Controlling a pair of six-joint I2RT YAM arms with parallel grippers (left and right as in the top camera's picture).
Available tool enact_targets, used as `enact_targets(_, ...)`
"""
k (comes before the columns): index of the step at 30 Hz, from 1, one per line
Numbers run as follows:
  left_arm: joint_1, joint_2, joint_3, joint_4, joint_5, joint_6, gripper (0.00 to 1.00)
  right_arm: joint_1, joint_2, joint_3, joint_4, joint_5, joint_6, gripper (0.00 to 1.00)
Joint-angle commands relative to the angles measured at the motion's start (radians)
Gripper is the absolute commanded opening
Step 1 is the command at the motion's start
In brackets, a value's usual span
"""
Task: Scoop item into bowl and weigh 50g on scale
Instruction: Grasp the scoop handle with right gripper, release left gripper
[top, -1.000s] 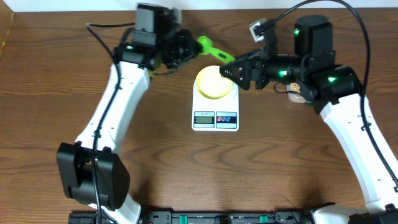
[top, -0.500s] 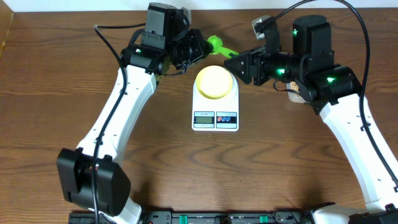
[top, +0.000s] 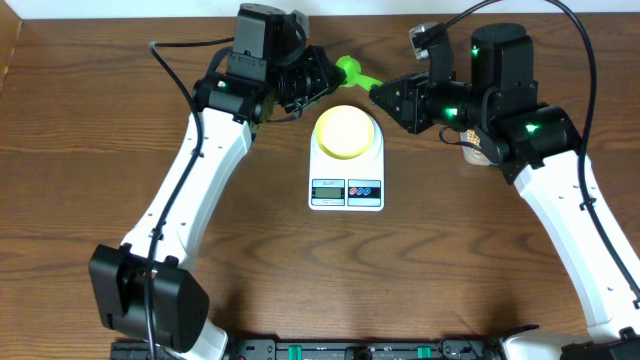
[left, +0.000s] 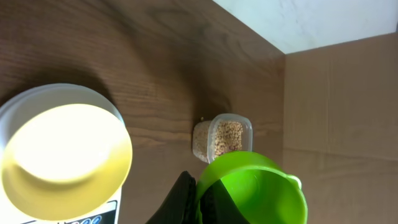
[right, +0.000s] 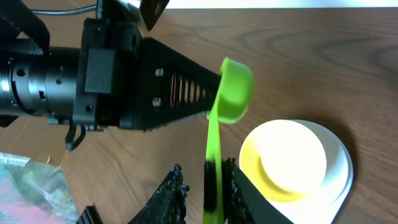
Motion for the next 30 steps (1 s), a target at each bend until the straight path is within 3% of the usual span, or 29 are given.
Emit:
enact_targets(1, -0.024, -0.017, 0.008, 0.005, 0.001, -0.005, 0.07, 0.011, -0.003, 0.009, 0.005, 0.018, 0.013, 0.2)
enact_targets(4, -0.025, -0.017, 0.008, 0.005, 0.001, -0.005, 0.07, 0.011, -0.003, 0.009, 0.007, 0.032, 0.021, 0.15)
enact_targets(8, -0.025, -0.017, 0.008, 0.005, 0.001, -0.005, 0.07, 0.011, -0.003, 0.009, 0.008, 0.042, 0.028, 0.01)
enact_targets(17, -0.025, -0.021, 0.009, 0.005, -0.008, 0.05, 0.07, 0.011, -0.002, 0.008, -0.007, 0.098, 0.045, 0.01)
enact_targets(22, -0.031, -0.051, 0.009, 0.007, -0.071, 0.152, 0.33, 0.011, -0.002, 0.008, -0.055, 0.212, 0.054, 0.01)
enact_targets(27, -0.035, -0.101, 0.008, -0.013, -0.09, 0.25, 0.42, 0.011, -0.003, 0.008, -0.116, 0.431, 0.087, 0.01)
enact_targets(30, -0.046, -0.137, 0.008, -0.103, -0.133, 0.326, 0.43, 0.01, -0.003, 0.008, -0.161, 0.572, 0.1, 0.01)
